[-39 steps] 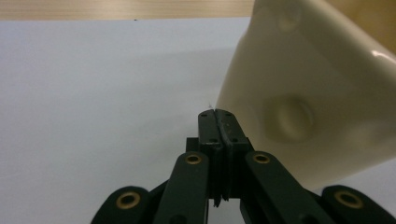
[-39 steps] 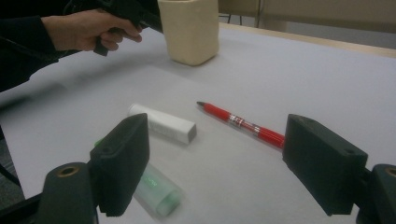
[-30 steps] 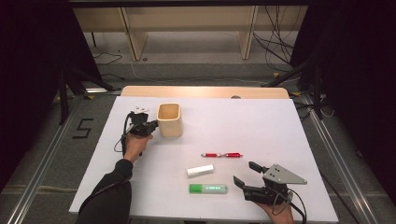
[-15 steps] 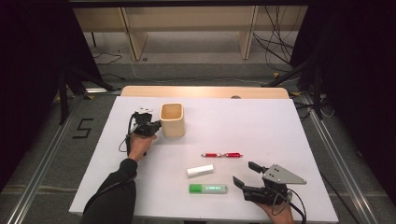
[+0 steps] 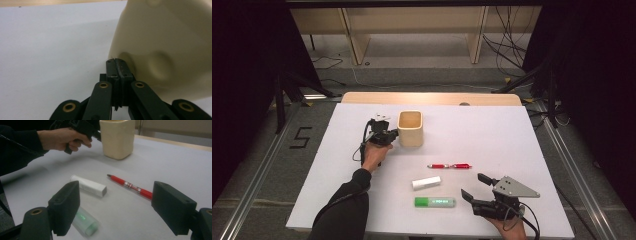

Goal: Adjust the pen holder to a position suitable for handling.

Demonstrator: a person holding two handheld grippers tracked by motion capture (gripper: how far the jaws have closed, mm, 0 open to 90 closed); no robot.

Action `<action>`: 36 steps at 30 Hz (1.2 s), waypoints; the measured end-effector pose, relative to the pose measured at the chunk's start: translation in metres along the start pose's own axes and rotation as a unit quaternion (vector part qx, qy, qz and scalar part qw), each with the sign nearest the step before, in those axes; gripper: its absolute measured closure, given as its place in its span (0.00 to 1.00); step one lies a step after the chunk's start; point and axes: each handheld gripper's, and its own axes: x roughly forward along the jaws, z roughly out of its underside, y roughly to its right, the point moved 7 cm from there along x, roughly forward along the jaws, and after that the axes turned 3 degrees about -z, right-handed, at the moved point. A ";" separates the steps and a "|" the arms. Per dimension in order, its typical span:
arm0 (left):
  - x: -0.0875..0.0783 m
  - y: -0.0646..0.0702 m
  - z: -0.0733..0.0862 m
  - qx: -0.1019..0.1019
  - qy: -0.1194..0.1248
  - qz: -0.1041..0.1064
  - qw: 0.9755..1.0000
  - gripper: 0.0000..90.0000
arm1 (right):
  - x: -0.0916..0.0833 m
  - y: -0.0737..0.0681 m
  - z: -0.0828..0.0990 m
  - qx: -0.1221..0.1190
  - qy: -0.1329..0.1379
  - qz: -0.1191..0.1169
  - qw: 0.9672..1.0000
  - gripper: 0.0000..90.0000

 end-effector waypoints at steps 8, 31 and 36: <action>0.009 0.024 -0.003 0.013 0.000 0.014 1.000 1.00 | 0.000 -0.001 0.000 -0.002 -0.001 -0.001 1.000 0.27; 0.017 0.050 -0.004 0.023 0.005 0.040 0.999 1.00 | 0.001 -0.001 0.000 -0.005 -0.004 0.000 1.000 0.27; 0.011 0.045 -0.005 0.042 0.001 0.028 0.999 0.88 | -0.001 0.000 0.000 -0.004 -0.001 0.001 1.000 0.27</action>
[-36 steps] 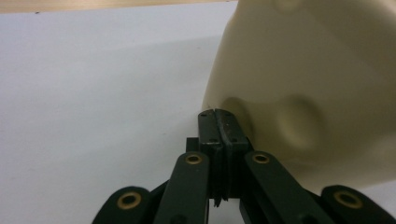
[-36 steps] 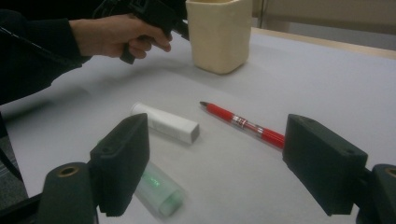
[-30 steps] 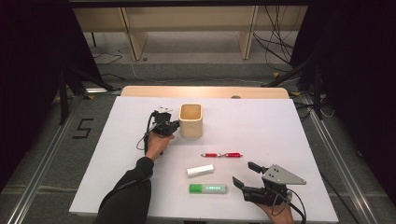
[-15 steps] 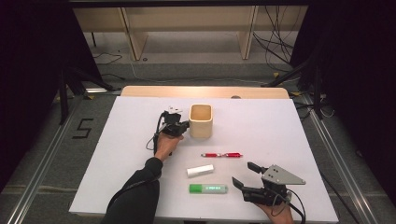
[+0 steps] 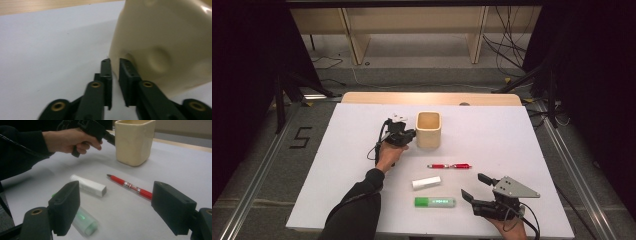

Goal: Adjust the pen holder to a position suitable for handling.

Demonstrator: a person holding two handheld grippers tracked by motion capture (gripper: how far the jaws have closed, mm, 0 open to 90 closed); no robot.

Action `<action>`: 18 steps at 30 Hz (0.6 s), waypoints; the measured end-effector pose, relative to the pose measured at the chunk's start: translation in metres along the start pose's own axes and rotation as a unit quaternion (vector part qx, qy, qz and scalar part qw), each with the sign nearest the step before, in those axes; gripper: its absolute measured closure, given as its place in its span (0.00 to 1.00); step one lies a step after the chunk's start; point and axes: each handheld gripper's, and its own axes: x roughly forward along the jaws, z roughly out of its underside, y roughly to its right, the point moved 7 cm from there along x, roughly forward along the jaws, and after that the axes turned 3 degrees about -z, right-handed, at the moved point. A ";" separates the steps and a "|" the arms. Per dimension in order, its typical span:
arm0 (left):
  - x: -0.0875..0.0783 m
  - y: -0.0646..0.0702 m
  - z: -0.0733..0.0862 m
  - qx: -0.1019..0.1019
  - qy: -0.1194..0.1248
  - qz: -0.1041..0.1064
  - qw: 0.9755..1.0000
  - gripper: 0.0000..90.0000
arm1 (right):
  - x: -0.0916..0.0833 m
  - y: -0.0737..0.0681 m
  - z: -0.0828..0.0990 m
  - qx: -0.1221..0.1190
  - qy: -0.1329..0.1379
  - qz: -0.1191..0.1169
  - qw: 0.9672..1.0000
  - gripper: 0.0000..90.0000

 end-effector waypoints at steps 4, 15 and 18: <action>-0.011 -0.003 -0.001 -0.005 -0.003 0.002 1.000 0.74 | 0.000 0.001 0.000 0.001 0.000 0.000 1.000 0.27; -0.053 -0.004 0.011 0.028 -0.001 0.051 0.998 0.49 | 0.000 0.000 0.000 -0.001 -0.001 0.000 1.000 0.27; -0.062 -0.004 0.015 0.052 -0.008 0.052 0.997 0.46 | 0.000 0.000 0.000 -0.002 -0.001 -0.001 1.000 0.27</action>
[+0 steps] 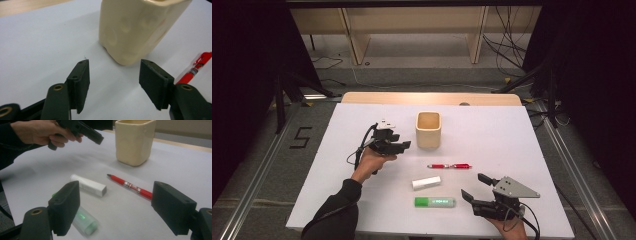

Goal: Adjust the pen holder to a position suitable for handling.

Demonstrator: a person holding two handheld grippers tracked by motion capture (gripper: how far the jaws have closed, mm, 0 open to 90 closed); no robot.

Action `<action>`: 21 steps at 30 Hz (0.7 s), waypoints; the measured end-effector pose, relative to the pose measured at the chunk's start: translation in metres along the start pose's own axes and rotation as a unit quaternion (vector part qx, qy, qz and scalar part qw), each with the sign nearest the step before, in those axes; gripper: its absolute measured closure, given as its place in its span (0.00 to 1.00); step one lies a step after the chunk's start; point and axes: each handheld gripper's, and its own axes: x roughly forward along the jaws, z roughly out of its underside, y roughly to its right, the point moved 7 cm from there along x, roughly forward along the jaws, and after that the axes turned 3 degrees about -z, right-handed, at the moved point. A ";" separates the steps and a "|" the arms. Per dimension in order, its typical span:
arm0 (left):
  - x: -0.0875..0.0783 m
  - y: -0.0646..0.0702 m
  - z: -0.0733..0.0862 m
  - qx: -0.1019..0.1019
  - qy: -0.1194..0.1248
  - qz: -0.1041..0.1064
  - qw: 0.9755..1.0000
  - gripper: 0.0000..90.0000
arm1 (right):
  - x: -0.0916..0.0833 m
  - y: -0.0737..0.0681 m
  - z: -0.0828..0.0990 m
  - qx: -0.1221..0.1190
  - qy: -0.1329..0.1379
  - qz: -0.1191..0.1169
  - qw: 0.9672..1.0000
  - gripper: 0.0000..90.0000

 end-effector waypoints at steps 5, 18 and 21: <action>-0.011 0.008 0.010 0.015 -0.016 0.022 1.000 0.41 | 0.001 0.000 0.000 -0.001 -0.001 0.000 1.000 0.27; -0.022 0.033 0.016 0.062 -0.045 0.046 0.996 0.34 | 0.000 -0.001 0.000 -0.004 0.000 -0.002 1.000 0.27; -0.025 0.039 0.017 0.069 -0.050 0.051 0.995 0.33 | 0.000 -0.001 0.000 -0.004 0.000 -0.003 1.000 0.27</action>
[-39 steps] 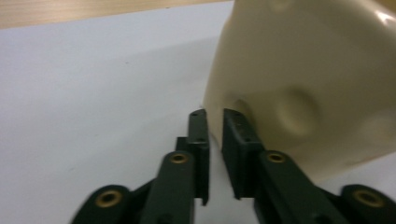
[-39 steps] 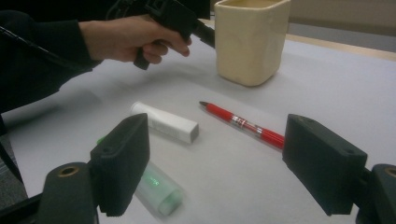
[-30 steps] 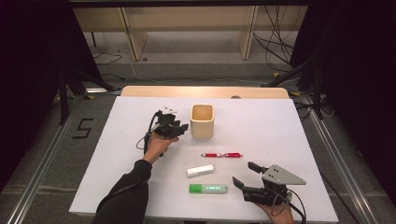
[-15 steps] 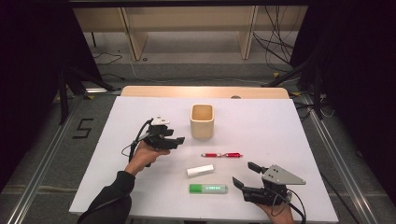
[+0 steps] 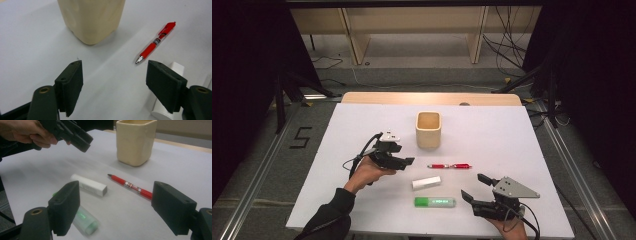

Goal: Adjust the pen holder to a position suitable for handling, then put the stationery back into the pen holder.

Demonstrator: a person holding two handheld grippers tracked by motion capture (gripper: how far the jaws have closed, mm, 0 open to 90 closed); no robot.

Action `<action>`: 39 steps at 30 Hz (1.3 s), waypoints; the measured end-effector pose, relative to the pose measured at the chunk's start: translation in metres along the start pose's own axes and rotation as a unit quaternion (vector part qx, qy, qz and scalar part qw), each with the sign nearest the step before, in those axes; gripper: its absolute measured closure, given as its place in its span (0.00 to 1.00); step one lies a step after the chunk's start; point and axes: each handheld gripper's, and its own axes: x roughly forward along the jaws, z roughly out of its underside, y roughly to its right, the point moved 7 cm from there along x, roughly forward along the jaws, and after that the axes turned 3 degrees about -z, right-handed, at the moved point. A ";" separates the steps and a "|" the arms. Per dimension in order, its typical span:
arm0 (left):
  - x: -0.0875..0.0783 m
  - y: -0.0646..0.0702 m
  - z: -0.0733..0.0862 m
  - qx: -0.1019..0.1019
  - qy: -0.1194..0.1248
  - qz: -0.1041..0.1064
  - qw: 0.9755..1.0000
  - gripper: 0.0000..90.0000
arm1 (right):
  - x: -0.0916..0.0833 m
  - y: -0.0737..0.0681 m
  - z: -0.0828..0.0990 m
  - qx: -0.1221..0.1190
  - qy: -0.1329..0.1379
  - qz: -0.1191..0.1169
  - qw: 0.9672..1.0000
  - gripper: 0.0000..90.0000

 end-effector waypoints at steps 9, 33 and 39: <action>-0.007 0.010 0.001 0.011 -0.007 0.012 1.000 0.31 | 0.000 0.000 0.000 0.000 0.000 0.000 1.000 0.27; -0.016 0.033 0.007 0.052 -0.043 0.039 0.997 0.26 | 0.001 0.001 0.001 0.004 -0.002 -0.001 1.000 0.26; -0.012 0.037 0.008 0.059 -0.052 0.043 0.996 0.26 | 0.001 0.001 0.001 0.004 -0.002 -0.002 1.000 0.26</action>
